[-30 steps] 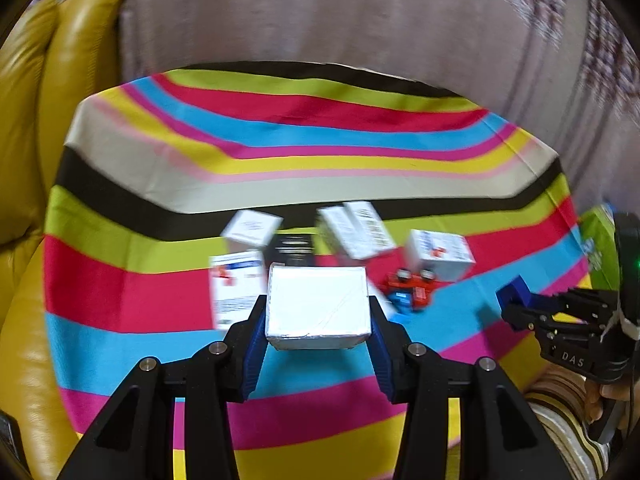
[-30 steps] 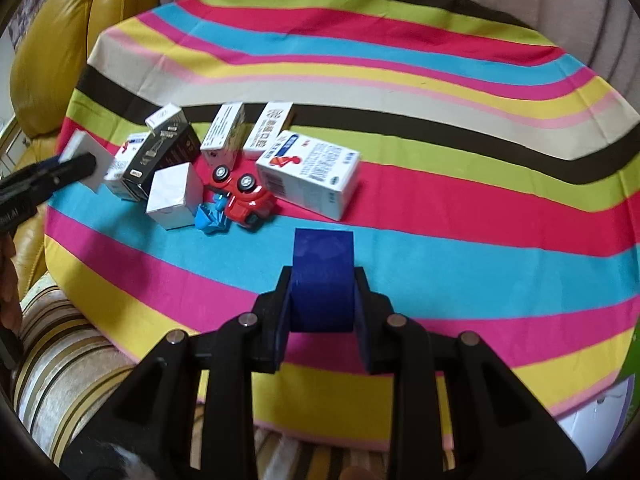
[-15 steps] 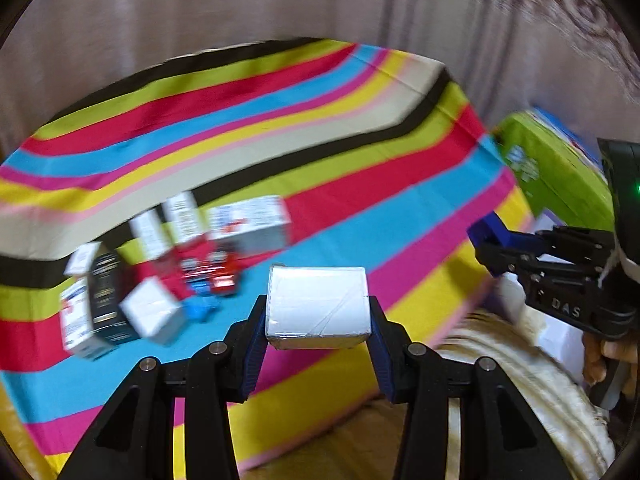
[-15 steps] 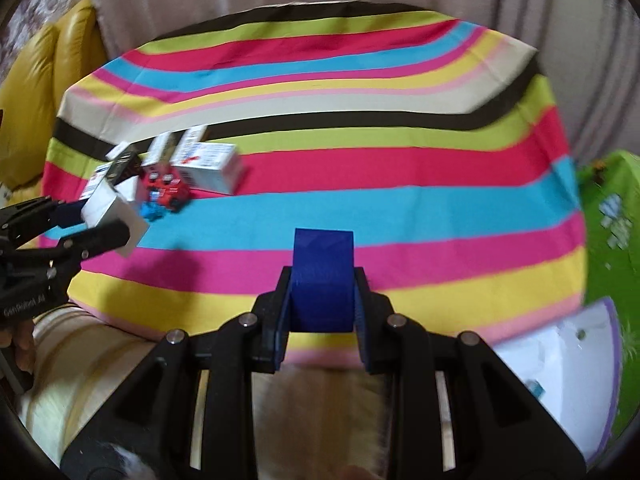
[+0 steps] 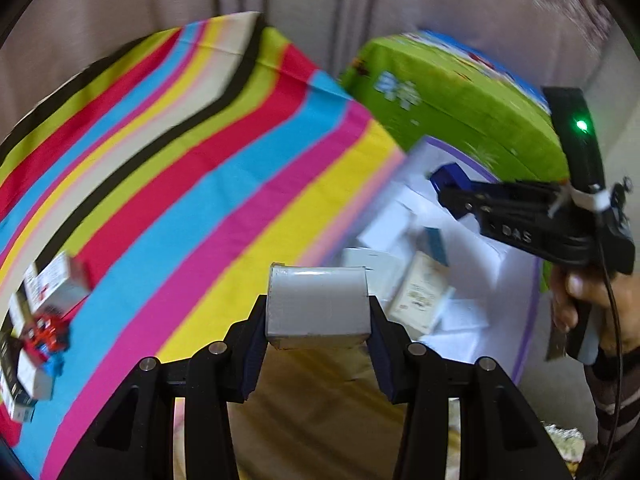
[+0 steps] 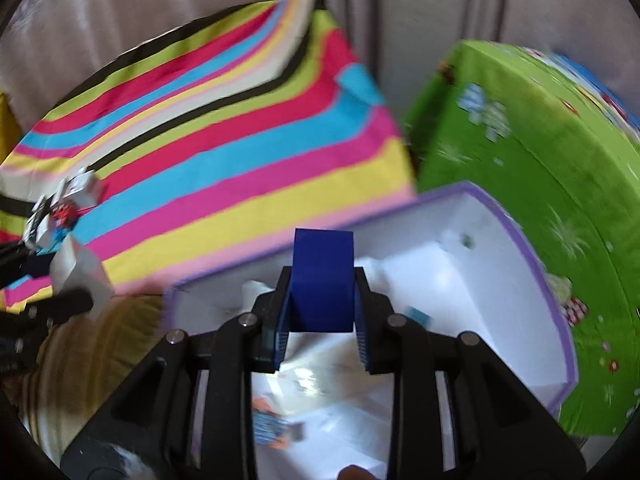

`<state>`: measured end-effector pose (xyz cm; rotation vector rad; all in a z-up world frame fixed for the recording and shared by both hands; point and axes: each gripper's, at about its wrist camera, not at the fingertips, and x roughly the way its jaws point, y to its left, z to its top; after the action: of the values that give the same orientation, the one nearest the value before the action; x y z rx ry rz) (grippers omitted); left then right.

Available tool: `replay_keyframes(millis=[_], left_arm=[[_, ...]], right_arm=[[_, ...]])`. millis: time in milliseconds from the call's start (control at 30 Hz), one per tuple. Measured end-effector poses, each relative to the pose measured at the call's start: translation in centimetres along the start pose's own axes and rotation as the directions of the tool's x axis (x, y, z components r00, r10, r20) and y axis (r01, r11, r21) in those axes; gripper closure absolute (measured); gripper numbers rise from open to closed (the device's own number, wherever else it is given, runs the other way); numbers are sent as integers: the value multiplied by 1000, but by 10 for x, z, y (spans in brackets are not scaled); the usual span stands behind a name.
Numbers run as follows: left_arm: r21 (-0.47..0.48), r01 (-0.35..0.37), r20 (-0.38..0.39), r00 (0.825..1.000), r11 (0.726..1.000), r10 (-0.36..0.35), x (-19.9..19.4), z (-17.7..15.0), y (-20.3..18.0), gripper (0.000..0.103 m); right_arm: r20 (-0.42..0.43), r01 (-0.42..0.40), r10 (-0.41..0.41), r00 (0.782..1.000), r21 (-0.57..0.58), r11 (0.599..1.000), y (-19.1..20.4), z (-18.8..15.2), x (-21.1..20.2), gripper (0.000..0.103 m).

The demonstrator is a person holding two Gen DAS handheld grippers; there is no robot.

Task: Organize rigid objects
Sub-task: 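Carry the white cube and blue box into the cardboard box and open both grippers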

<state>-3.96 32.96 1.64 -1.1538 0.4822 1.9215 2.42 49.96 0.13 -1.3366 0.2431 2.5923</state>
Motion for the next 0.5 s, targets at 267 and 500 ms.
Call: replay_keyframes(millis=[267,500], left_arm=[[163,-2,-73,997,987,14,20,2,-57,56],[173,32,-88,996,984,-17,21,3,-59,56]], right_arm=[[-40,104,-102,994,65,992,-49,-22,5,72],[-72,120,-113,991,89,989,-58,-34,6,71]])
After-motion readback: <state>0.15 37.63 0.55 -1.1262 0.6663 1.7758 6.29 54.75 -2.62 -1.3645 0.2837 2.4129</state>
